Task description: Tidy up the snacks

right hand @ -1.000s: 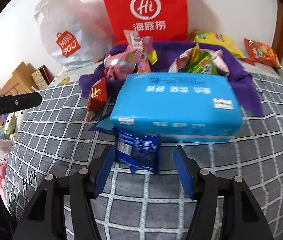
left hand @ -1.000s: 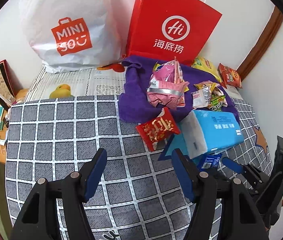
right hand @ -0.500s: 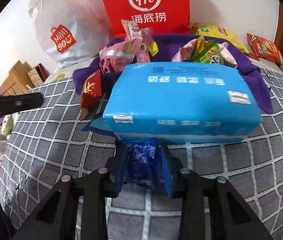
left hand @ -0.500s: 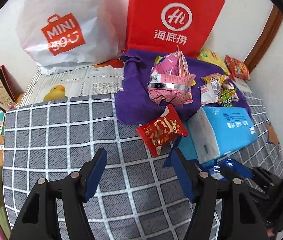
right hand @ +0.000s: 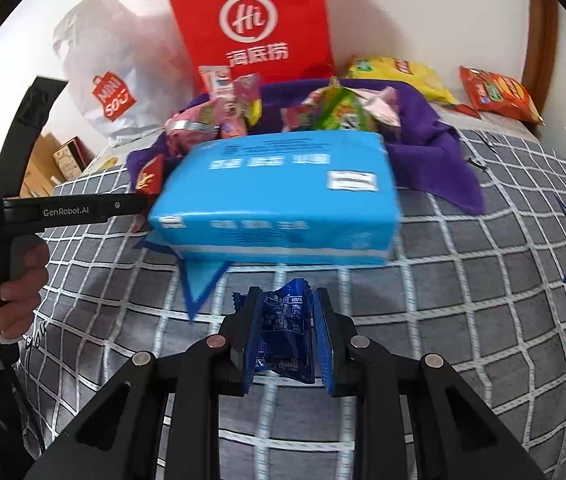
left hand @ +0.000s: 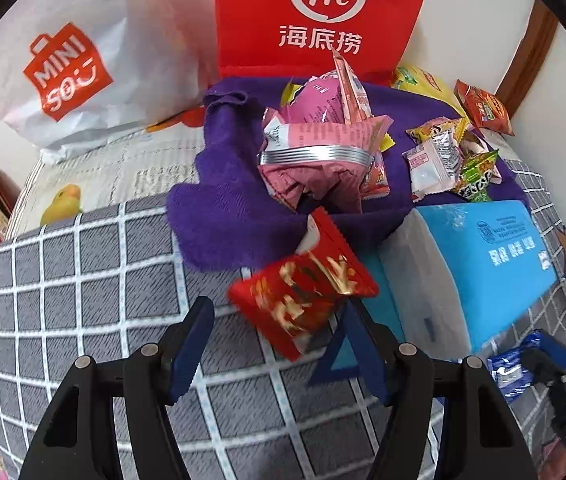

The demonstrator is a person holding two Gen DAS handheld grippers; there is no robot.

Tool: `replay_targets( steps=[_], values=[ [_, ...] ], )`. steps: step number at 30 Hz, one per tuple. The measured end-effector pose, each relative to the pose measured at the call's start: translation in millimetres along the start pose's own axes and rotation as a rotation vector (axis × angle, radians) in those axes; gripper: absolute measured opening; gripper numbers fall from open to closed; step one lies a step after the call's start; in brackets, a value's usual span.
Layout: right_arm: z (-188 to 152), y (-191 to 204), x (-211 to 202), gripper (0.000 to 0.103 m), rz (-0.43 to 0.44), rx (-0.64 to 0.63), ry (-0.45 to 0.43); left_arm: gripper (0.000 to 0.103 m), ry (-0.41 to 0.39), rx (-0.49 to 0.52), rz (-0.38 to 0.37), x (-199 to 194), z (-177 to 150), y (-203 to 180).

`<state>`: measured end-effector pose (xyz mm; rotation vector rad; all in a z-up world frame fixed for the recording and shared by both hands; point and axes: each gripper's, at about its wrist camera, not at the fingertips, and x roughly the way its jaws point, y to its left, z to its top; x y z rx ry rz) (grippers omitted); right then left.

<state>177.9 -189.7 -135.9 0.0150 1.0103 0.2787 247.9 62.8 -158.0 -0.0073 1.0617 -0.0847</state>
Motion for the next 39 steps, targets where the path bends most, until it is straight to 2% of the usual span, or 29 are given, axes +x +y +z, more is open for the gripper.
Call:
replay_targets(
  steps=[7, 9, 11, 13, 14, 19, 26, 31, 35, 39],
  values=[
    [-1, -12, 8, 0.026, -0.001, 0.012, 0.008, 0.064, -0.001, 0.027, -0.013, 20, 3, -10],
    [-2, -14, 11, 0.029, 0.004, 0.018, 0.013, 0.058, 0.004, 0.032, -0.021, 23, 4, -10],
    [-3, -16, 13, 0.031, 0.013, 0.027, 0.017, 0.042, -0.001, 0.044, -0.027, 21, 4, -11],
    [-3, -16, 14, 0.032, 0.015, 0.029, 0.02, 0.034, 0.011, 0.048, -0.043, 19, 3, -12],
    [-3, -16, 15, 0.033, 0.016, 0.03, 0.023, 0.032, 0.018, 0.045, -0.055, 17, 3, -12],
    [-7, -15, 10, 0.028, 0.02, 0.027, 0.011, 0.032, 0.022, 0.026, -0.105, 1, -5, -12],
    [-9, -16, 1, 0.026, 0.008, 0.021, 0.005, 0.032, 0.026, 0.019, -0.133, -24, -25, -13],
    [-11, -18, 0, 0.037, -0.039, 0.004, 0.025, 0.032, 0.025, 0.027, -0.149, -44, -46, -15],
    [-14, -18, -13, 0.051, -0.056, 0.007, -0.003, 0.032, 0.039, 0.007, -0.161, -58, -65, -16],
    [-19, -17, -28, 0.056, -0.065, 0.005, -0.033, 0.032, 0.056, -0.031, -0.198, -67, -80, -15]
  ],
)
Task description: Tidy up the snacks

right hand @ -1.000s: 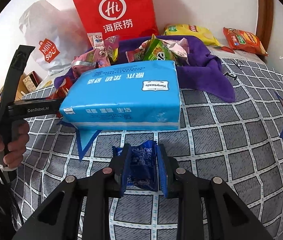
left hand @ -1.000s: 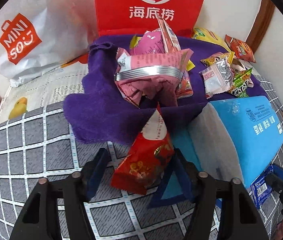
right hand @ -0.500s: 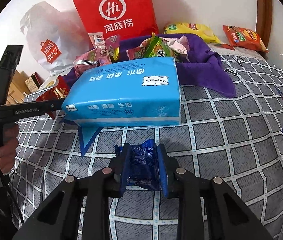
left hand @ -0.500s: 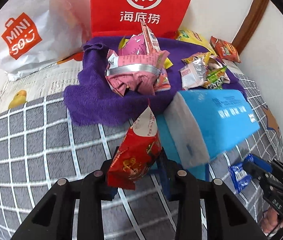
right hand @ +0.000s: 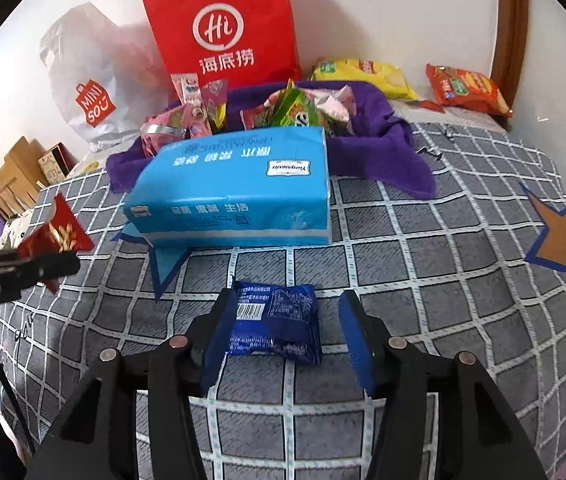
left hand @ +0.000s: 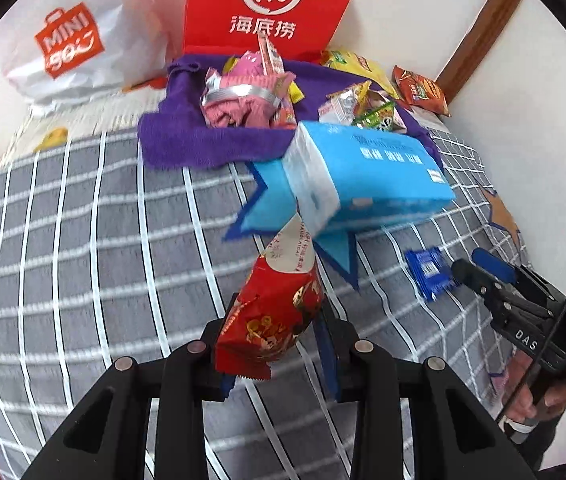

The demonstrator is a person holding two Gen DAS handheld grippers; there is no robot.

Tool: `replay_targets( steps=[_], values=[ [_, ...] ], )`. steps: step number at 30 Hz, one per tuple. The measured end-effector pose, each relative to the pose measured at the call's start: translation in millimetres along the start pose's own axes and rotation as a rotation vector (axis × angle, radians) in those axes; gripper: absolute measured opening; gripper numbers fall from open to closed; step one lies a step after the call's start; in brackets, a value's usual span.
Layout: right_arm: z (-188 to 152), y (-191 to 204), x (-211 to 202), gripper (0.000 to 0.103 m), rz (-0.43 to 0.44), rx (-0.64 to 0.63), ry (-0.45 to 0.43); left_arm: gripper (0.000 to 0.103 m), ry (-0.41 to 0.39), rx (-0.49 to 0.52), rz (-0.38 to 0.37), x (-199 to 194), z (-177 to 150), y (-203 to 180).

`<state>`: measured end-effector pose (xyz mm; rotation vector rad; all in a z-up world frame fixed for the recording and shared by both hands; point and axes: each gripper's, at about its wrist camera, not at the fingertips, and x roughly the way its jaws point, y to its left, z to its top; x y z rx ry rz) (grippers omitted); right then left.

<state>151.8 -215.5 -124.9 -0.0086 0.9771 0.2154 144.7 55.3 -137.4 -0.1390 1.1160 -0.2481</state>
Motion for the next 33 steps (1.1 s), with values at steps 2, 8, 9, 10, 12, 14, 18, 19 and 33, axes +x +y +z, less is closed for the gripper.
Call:
replay_targets(
  steps=[2, 8, 9, 10, 12, 14, 18, 19, 33],
  values=[
    [-3, -1, -7, 0.058, -0.01, 0.002, -0.014, 0.032, -0.002, -0.017, 0.003, -3, -8, 0],
    [-10, -4, -17, 0.058, -0.014, 0.015, -0.003, 0.032, 0.006, -0.098, 0.01, 8, -12, 8],
    [-11, -4, -19, 0.058, -0.014, 0.017, 0.0, 0.032, 0.007, -0.118, 0.005, 11, -11, 11],
    [-12, -4, -19, 0.058, -0.013, 0.017, -0.001, 0.032, 0.009, -0.138, -0.006, 14, -10, 13],
    [-14, -4, -23, 0.058, -0.014, 0.017, -0.003, 0.032, 0.016, -0.176, -0.026, 21, -9, 16],
    [-16, -4, -25, 0.058, -0.019, 0.017, -0.002, 0.032, 0.028, -0.186, -0.026, 26, -9, 18],
    [-19, -5, -27, 0.058, -0.029, 0.009, -0.005, 0.036, 0.034, -0.157, -0.011, 29, -13, 19],
    [-19, -6, -27, 0.058, -0.03, 0.01, -0.006, 0.046, 0.029, -0.146, 0.001, 28, -14, 19],
    [-18, -4, -5, 0.059, -0.017, 0.014, 0.023, 0.052, -0.043, -0.054, 0.107, 31, -13, 16]
  ],
)
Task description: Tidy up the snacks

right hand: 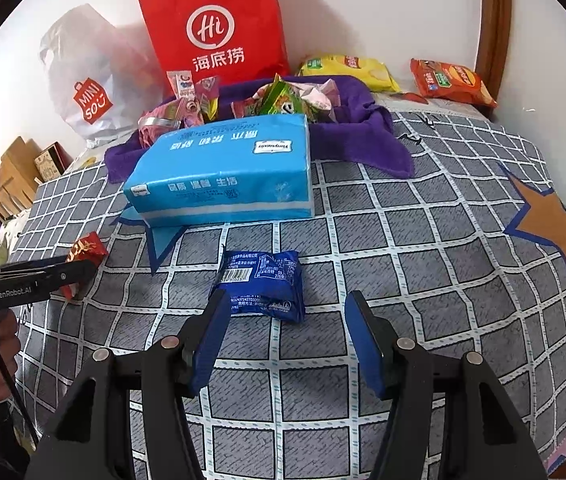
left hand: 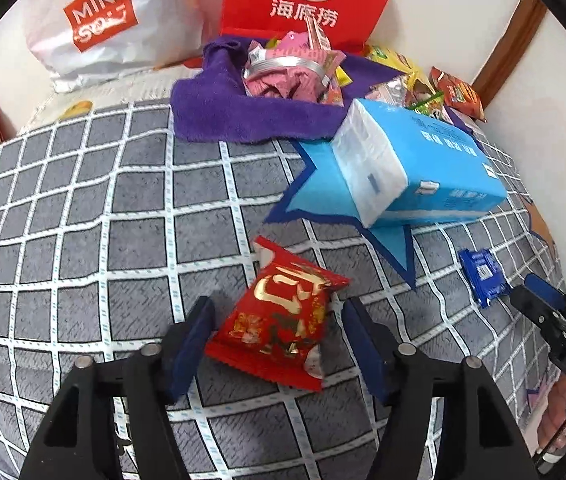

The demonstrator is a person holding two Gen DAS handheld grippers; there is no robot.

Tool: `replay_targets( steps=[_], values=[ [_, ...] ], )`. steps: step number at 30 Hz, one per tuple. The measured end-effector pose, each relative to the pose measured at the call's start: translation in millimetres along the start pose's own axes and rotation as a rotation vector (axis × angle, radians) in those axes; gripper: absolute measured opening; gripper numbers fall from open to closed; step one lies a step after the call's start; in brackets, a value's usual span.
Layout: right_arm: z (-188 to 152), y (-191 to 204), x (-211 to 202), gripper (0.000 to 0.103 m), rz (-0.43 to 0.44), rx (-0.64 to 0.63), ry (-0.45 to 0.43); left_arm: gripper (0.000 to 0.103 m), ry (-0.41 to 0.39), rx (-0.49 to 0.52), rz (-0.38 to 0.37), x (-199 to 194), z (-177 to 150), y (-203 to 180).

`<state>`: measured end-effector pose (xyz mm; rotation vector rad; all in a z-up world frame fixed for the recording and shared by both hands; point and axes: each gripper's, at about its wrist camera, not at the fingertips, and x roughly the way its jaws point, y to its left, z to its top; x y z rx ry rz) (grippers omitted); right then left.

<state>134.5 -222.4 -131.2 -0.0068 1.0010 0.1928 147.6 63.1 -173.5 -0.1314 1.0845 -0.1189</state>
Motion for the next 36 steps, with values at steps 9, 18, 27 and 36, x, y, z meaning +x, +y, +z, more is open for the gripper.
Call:
replay_targets(
  steps=[9, 18, 27, 36],
  values=[
    [6, 7, 17, 0.063, 0.023, 0.007, 0.008, 0.043, -0.092, 0.013, 0.009, 0, -4, -6],
    [7, 26, 41, 0.065, 0.001, -0.036, 0.028, 0.045, -0.167, 0.014, 0.031, 3, -7, -7],
    [6, 33, 47, 0.071, -0.044, -0.085, -0.007, 0.045, -0.172, -0.005, 0.018, 2, -8, -5],
    [7, 28, 48, 0.072, -0.024, -0.067, -0.011, 0.045, -0.174, -0.011, 0.009, 3, -9, -6]
  ],
)
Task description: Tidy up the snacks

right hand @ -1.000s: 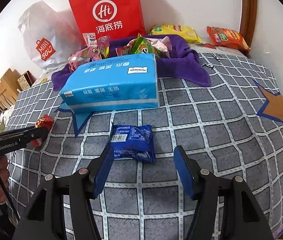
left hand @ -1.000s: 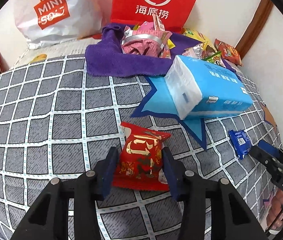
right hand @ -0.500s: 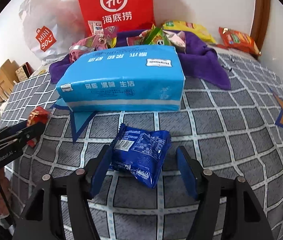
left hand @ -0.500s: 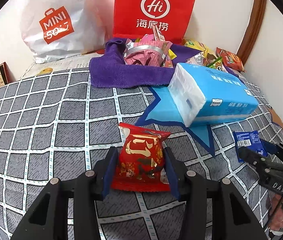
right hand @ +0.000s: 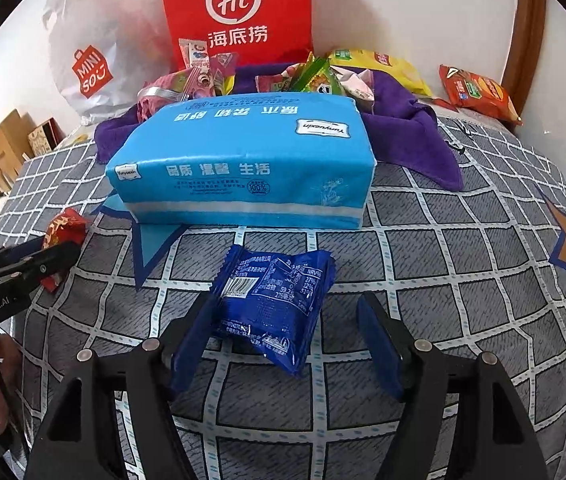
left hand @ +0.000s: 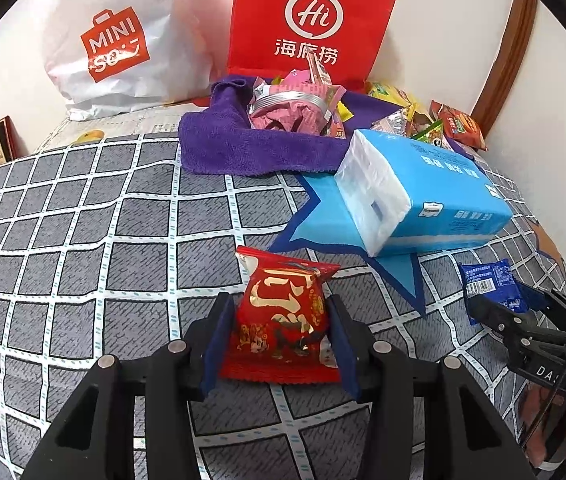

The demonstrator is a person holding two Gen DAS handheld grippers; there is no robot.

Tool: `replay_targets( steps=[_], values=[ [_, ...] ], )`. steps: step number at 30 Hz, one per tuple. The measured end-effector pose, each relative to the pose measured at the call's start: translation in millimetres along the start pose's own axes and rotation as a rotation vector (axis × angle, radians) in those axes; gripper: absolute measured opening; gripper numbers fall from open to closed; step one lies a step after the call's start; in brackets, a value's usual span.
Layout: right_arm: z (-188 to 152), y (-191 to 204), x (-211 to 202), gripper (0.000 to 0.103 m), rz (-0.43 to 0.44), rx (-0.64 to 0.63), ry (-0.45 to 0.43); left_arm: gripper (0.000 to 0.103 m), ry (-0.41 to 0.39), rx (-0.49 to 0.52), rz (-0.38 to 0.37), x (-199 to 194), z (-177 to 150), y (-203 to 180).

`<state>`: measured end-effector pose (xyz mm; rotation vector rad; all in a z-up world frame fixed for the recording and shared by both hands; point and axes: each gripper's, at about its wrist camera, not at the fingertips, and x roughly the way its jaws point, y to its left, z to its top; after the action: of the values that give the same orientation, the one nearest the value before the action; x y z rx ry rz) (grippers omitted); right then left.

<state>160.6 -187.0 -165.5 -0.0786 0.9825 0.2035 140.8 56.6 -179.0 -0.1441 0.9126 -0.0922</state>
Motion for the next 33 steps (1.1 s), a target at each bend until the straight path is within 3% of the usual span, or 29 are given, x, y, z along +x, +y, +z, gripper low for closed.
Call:
replay_targets(
  steps=[6, 11, 19, 22, 24, 30, 33],
  values=[
    [0, 0, 0, 0.07, -0.001, 0.0, -0.001, 0.045, 0.0, 0.002, 0.004, 0, 0, 0],
    [-1, -13, -4, 0.049, 0.024, 0.064, -0.023, 0.045, 0.0, 0.005, 0.008, 0, 0, 0],
    [-1, -16, -7, 0.044, 0.04, 0.083, -0.026, 0.045, -0.001, -0.001, 0.002, -1, 0, 0],
    [-1, -14, -7, 0.05, 0.048, 0.055, 0.001, 0.045, -0.001, -0.002, 0.002, -1, 0, 0],
    [1, -12, -8, 0.07, 0.024, 0.043, 0.022, 0.045, -0.001, -0.001, 0.002, -1, 0, 0],
    [11, -18, 0, 0.072, 0.043, 0.159, 0.045, 0.045, -0.002, -0.003, 0.0, -1, 0, 0],
    [14, -11, 2, 0.072, 0.071, 0.146, 0.041, 0.045, -0.001, -0.003, 0.0, -1, 0, 0]
  ],
)
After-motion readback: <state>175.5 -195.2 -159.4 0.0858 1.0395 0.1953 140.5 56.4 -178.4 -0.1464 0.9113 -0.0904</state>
